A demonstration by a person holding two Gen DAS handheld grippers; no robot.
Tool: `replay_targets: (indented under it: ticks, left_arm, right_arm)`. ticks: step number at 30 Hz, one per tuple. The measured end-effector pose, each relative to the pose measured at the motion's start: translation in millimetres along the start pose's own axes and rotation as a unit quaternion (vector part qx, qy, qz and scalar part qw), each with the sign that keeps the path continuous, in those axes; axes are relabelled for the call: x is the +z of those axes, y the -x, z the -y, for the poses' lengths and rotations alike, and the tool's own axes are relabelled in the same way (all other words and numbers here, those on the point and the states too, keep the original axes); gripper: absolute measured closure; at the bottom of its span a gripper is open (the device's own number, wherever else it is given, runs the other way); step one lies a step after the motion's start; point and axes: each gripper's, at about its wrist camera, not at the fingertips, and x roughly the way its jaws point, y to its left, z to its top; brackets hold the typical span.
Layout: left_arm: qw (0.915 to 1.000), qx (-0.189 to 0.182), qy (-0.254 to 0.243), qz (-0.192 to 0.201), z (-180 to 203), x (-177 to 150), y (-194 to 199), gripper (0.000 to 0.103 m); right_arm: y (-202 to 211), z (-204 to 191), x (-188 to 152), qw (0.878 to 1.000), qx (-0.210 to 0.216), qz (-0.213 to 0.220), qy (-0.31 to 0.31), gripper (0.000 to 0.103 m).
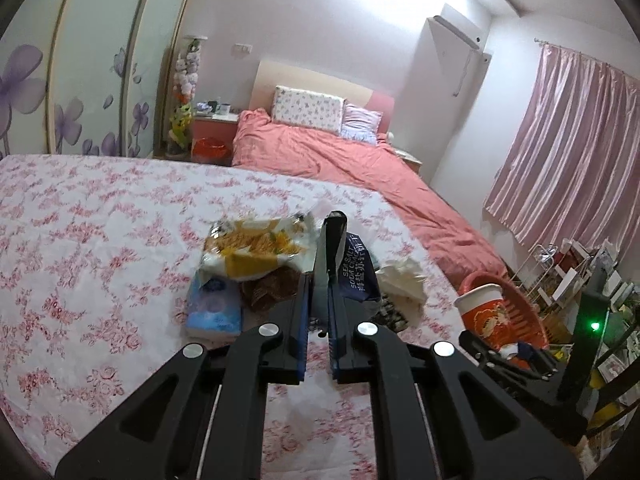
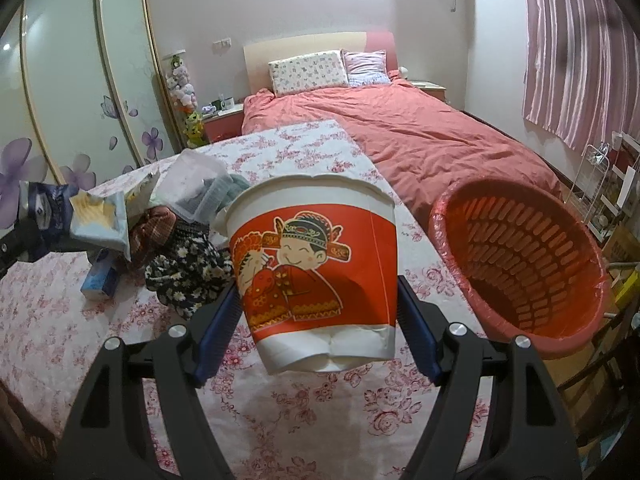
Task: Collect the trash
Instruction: 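Carry the cup and bag over the orange basket and open both tools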
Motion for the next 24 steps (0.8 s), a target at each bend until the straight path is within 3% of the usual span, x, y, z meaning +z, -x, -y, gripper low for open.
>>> replay_targets:
  ticks: [10,16,24]
  left_arm:
    - [0.9982,-0.055,-0.026,0.000,50.9,9.0,-20.7,0.095]
    - [0.9940,-0.097,-0.048,-0.017,96.6,8.7,-47.8,0.095]
    - [0.9831,-0.154,-0.085,-0.050,168.2,-0.9,-85.9,0.095]
  right_arm:
    - [34.6,40.5,21.7,0.998,-0.020,0.057,-0.026,0.030]
    - [56.8,97.6,35.6,0.992,-0.054,0.093,-0.069,0.030]
    - [61.4,167.4,47.5,0.982,-0.099,0.110,-0.114,0.030]
